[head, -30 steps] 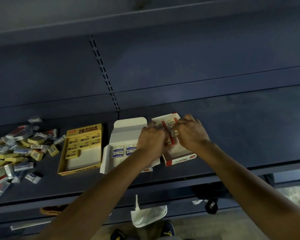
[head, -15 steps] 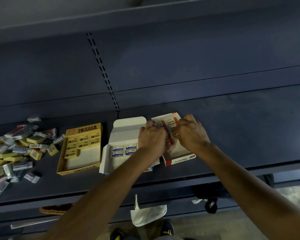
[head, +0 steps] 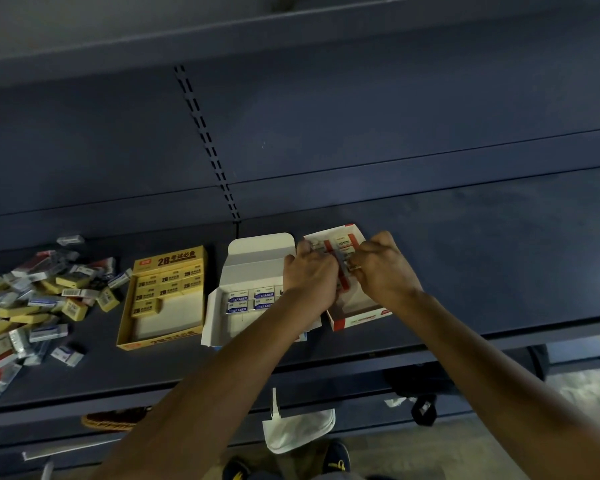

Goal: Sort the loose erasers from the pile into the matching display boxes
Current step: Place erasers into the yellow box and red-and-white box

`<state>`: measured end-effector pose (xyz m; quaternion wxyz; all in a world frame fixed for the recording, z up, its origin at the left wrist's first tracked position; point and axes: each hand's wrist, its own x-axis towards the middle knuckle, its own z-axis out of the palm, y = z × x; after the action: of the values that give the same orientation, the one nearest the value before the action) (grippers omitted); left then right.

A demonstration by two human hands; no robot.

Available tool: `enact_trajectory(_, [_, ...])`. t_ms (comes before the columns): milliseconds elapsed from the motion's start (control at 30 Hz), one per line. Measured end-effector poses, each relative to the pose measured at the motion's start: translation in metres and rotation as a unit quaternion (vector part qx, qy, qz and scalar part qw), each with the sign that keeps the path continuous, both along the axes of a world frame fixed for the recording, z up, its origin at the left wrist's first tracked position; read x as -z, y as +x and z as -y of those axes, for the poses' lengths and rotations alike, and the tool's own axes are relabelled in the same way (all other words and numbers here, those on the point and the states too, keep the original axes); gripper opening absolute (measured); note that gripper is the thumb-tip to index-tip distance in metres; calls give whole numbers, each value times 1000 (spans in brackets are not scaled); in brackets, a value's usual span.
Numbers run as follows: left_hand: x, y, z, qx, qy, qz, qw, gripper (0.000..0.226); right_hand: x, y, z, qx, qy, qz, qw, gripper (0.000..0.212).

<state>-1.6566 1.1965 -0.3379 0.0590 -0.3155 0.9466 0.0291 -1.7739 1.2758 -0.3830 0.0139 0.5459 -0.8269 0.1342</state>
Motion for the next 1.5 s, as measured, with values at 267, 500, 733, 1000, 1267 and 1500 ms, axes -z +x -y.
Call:
enact_trajectory(267, [-2,13,8,38,11,-14,999,51,3,16,0,-1,-48,-9,999,7])
enact_trajectory(500, [7,25,10,45,15,-46,998,49,-3,28,-3,-3,-34,-14,999,11])
enact_trajectory(733, [7,35,11,29,29,-64,997,59,-8,38,-2,-6,-37,-24,999,19])
enact_trajectory(1000, [11,49,19,13,42,-80,996,59,-13,47,7,-26,1,-77,997,24])
enact_trajectory(1267, [12,81,30,75,66,-207,973,24,-36,78,14,58,75,-46,994,30])
enact_trajectory(1500, [5,140,62,23,41,-288,956,22,-33,139,47,54,-18,-39,998,25])
